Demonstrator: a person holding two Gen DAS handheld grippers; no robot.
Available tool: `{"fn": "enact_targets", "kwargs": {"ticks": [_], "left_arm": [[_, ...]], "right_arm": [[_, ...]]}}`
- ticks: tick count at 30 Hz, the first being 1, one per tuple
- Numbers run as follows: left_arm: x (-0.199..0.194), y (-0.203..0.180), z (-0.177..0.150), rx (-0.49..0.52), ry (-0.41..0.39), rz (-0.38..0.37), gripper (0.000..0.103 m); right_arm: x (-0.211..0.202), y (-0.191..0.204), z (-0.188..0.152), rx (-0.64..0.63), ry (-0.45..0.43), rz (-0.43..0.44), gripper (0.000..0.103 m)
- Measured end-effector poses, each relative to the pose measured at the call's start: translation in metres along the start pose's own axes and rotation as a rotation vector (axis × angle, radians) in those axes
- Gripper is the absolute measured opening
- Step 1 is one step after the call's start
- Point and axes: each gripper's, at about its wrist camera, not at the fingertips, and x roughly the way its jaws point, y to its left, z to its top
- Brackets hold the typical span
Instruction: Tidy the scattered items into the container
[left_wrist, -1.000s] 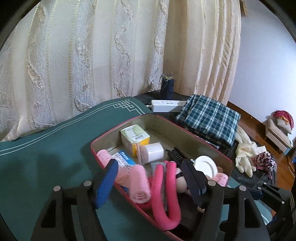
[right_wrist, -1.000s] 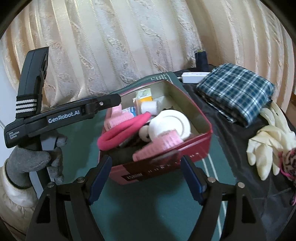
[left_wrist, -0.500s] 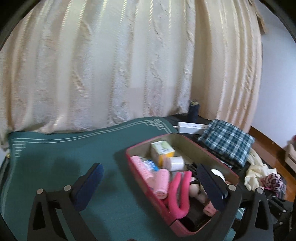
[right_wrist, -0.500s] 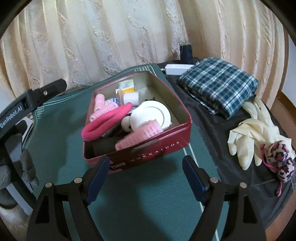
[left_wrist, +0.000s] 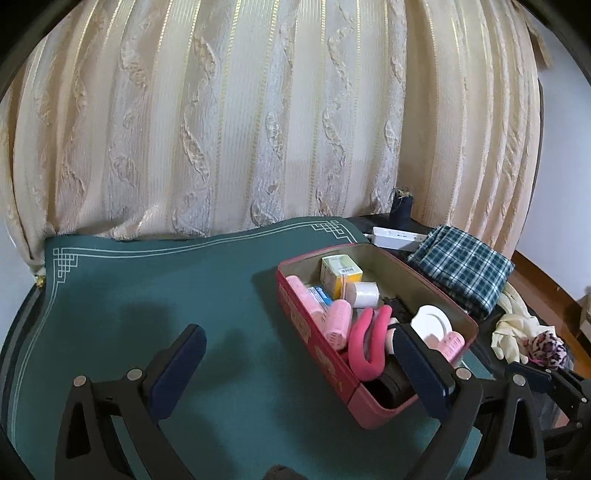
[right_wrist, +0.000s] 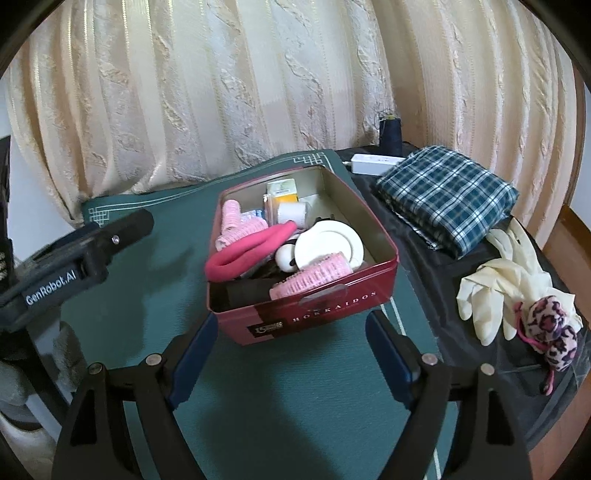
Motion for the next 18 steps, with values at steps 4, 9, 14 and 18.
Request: {"fn": "enact_targets", "kwargs": {"ticks": [4, 9, 14, 18], "left_arm": [[-0.006, -0.002, -0.001, -0.004, 0.000, -0.025, 0.103], [-0.007, -0.010, -0.005, 0.011, 0.010, -0.035, 0.103], [-0.006, -0.018, -0.012, 0.024, 0.038, -0.079, 0.103], [-0.004, -0.025, -0.014, 0.042, 0.045, -0.099, 0.103]], "right_arm": [[-0.008, 0.003, -0.001, -0.014, -0.015, 0.015, 0.085], [-0.015, 0.007, -0.001, -0.044, -0.027, 0.022, 0.085], [-0.015, 0.005, -0.001, -0.040, -0.022, 0.006, 0.085], [-0.013, 0.004, -0.003, -0.034, -0.013, 0.004, 0.085]]}}
